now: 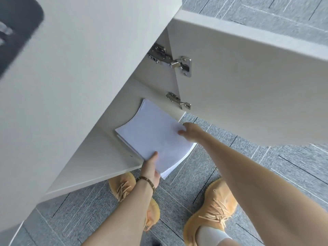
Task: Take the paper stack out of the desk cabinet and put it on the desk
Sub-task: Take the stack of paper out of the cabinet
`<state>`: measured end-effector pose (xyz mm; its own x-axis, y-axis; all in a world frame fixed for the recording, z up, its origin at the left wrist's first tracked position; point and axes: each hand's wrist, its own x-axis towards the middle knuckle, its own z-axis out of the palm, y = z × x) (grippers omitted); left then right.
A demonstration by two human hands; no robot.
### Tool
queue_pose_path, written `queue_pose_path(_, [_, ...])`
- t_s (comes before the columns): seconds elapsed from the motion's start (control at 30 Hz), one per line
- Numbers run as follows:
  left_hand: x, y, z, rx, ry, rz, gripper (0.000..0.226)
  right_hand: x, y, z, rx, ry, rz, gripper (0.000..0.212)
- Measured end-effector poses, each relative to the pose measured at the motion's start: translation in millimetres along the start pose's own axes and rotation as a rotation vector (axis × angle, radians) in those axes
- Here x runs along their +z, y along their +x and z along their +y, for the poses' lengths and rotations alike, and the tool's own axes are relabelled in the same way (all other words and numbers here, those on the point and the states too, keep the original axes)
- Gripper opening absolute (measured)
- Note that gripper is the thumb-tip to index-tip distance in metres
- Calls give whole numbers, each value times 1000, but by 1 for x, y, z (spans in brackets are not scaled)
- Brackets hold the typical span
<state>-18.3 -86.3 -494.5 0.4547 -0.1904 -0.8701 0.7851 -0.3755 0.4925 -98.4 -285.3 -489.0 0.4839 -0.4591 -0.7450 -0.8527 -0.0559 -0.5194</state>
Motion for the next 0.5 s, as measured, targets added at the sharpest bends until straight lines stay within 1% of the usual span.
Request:
queue_pose_path(0.07, [3,-22,5,-14,30,38,37,-2,-26,-4,2,3,17,37])
queue_pose_path(0.17, [7,-67,12,27,73,26,40,-13,-80,-11,13,16,59,36])
queue_pose_path(0.27, [10,-127,22,45,130,-13,23,-33,-140,-15,8,26,99,35])
queue_pose_path(0.33, [7,-166,23,56,168,-60,26,-51,-183,-14,6,40,130,34])
queue_pose_path(0.43, [2,-225,25,111,232,-108,41,-79,-252,-11,29,114,155,28])
queue_pose_path(0.47, [3,-248,26,144,242,-135,42,-88,-276,-11,35,138,167,22])
queue_pose_path(0.5, [3,-273,29,172,243,-158,37,-96,-300,-11,38,161,189,18])
